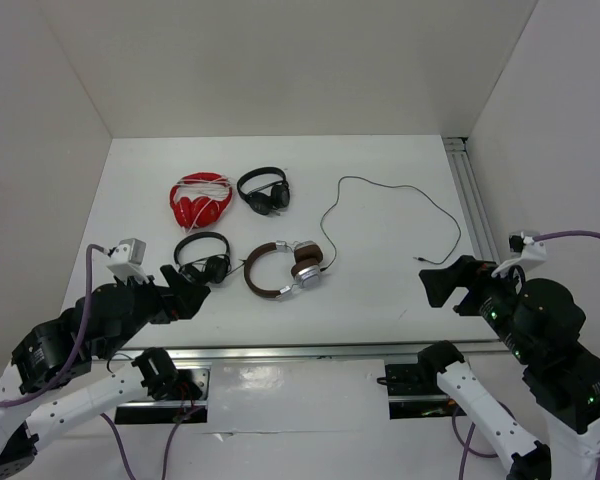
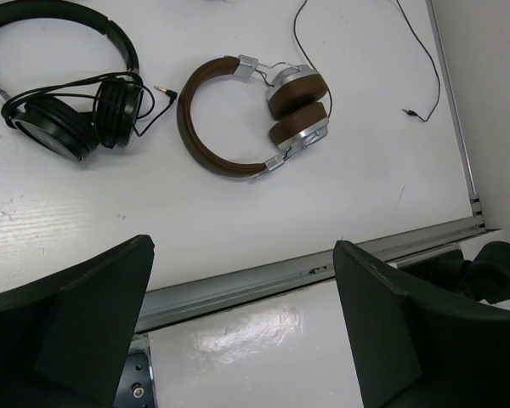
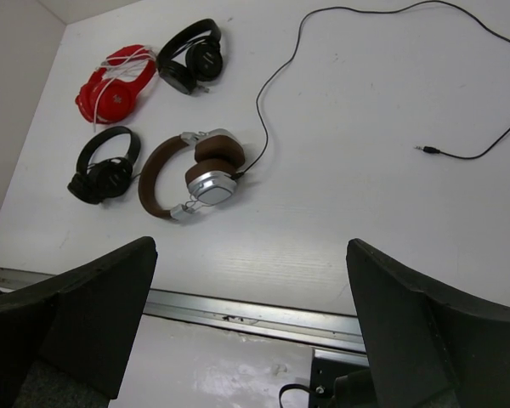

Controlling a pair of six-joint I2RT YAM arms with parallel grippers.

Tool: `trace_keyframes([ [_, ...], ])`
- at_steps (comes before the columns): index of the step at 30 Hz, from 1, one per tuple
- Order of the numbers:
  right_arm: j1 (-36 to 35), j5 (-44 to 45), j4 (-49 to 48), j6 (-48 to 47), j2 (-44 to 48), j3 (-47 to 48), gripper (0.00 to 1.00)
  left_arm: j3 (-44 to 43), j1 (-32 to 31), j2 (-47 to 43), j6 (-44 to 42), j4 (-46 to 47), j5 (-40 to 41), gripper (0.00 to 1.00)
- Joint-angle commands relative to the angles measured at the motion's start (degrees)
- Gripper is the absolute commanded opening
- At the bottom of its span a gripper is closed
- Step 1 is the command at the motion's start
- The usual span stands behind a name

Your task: Wrap the headphones

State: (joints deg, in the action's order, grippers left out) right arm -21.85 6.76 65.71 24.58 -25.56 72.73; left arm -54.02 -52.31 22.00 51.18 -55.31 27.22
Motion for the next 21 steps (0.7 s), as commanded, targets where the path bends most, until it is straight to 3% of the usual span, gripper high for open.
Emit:
trace_keyframes([
  [1, 0.3, -1.1, -2.3, -0.1, 0.8, 0.2, 1.00, -1.1, -0.1, 0.2, -1.4, 1.3, -0.3, 1.00],
  [9, 0.3, -1.7, -1.7, -0.7, 1.9, -0.9, 1.00, 0.7, -0.1, 6.2, -4.0, 4.9, -2.5, 1.00],
  [17, 0.3, -5.2, -3.0, -0.7, 4.9, -3.3, 1.00, -1.4, -0.1, 21.7, -4.2, 5.9, -4.4, 1.00],
  [21, 0.3, -7.4, -3.6, -0.1, 4.9, -4.5, 1.00, 1.2, -0.1, 26.9, -4.2, 14.1, -6.9, 1.00],
])
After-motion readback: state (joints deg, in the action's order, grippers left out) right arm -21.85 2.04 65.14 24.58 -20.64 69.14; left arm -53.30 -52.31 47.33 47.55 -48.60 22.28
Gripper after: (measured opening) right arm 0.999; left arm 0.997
